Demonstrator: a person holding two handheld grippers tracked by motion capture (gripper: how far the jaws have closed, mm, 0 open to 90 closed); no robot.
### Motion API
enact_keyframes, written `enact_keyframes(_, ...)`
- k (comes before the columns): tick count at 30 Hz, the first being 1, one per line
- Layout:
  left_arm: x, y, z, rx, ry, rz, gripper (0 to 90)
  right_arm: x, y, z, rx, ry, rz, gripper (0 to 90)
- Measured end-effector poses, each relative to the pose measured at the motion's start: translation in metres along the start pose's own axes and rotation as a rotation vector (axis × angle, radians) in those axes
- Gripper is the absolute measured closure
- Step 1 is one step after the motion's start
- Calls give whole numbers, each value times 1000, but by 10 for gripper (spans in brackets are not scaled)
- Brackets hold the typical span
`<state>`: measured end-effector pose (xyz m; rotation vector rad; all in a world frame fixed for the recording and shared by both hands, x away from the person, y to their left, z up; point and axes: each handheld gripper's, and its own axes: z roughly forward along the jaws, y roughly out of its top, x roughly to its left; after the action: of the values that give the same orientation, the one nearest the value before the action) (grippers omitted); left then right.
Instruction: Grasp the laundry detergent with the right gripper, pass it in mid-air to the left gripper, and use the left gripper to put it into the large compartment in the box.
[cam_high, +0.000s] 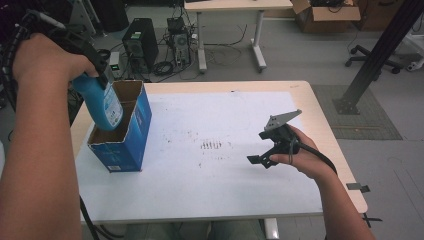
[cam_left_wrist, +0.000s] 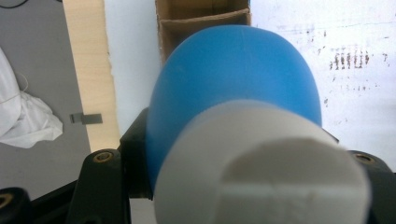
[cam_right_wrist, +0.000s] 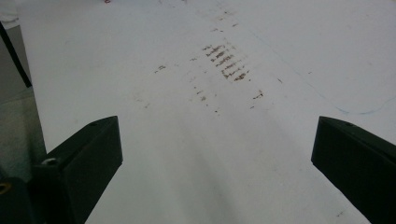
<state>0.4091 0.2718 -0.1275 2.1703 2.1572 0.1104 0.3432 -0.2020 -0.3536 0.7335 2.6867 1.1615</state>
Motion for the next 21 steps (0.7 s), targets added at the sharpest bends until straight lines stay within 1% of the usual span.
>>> enact_keyframes(2,1,0,4,3,0,2,384,0,0,0,0,0,-1,22)
enact_keyframes(3,0,1,8,12,3,4,384,0,0,0,-1,1,-1,22)
enact_keyframes(6,0,1,12,16,3,6,384,0,-1,1,-4,7,-1,23)
enact_keyframes(11,1,2,23,25,-7,3,384,1,-1,1,-3,7,-1,22)
enact_keyframes(16,1,1,29,28,0,8,384,1,-1,1,-2,9,-1,23)
enact_keyframes(21,2,1,36,30,-1,-1,384,0,-1,1,-2,7,0,22)
